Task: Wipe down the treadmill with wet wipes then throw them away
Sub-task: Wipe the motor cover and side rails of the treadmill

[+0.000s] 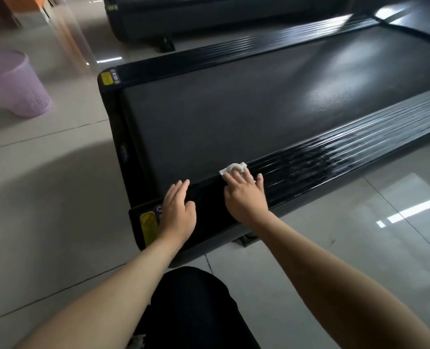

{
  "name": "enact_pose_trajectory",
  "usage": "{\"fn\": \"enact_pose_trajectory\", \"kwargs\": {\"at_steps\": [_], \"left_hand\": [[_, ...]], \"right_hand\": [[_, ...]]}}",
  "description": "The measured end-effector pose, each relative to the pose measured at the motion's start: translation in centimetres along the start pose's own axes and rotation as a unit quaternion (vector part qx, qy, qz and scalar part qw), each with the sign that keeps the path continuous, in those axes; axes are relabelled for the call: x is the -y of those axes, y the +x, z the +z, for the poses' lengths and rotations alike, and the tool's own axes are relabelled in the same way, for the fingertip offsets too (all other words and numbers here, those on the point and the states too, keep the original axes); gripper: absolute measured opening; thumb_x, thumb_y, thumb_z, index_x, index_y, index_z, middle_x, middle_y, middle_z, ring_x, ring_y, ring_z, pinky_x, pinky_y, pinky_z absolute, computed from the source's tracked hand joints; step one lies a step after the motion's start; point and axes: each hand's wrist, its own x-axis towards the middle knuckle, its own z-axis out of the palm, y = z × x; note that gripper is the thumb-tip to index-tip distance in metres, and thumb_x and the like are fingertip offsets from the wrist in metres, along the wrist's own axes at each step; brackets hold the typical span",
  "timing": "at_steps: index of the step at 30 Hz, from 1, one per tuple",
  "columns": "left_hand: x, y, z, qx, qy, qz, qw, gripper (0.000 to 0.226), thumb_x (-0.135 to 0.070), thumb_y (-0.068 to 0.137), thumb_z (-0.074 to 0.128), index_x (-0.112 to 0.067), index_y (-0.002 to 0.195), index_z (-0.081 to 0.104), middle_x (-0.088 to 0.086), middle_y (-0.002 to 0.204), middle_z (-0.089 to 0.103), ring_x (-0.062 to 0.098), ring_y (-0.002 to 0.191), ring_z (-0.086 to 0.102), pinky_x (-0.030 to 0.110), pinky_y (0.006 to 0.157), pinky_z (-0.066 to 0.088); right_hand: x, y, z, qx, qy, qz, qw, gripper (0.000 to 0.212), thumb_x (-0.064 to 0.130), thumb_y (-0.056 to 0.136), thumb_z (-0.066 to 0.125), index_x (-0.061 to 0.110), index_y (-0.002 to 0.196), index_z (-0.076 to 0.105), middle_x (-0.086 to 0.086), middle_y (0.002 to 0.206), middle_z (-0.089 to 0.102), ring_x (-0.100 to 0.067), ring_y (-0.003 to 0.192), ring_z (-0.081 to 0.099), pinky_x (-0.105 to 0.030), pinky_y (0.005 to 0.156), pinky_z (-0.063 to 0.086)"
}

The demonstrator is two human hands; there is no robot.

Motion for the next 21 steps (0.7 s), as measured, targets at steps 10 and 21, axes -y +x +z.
{"fn": "enact_pose_trajectory", "kwargs": {"at_steps": [10, 21], "left_hand": [[5.4, -3.2, -2.9, -0.008, 0.125, 0.027, 0.992, 0.059, -0.013, 0.098, 0.034, -0.006, 0.157, 0.03, 0.008, 0.165, 0.026, 0.02, 0.155, 0.016, 0.035, 0.127, 0.008], [5.1, -3.0, -1.8, -0.032, 0.144, 0.019, 0.989, 0.057, -0.016, 0.099, 0.033, -0.013, 0.156, 0.035, 0.007, 0.166, 0.026, 0.022, 0.154, 0.017, 0.039, 0.126, 0.008]], "right_hand": [[7.7, -3.0, 2.3, 0.086, -0.012, -0.238, 0.967, 0.054, 0.028, 0.104, 0.038, 0.034, 0.157, 0.028, 0.007, 0.164, 0.027, -0.018, 0.155, 0.011, -0.06, 0.119, -0.002], [4.0, -4.1, 1.6, 0.015, -0.014, -0.04, 0.999, 0.053, 0.033, 0.102, 0.036, 0.036, 0.154, 0.029, 0.007, 0.162, 0.026, -0.023, 0.154, 0.011, -0.062, 0.118, 0.004]]}}
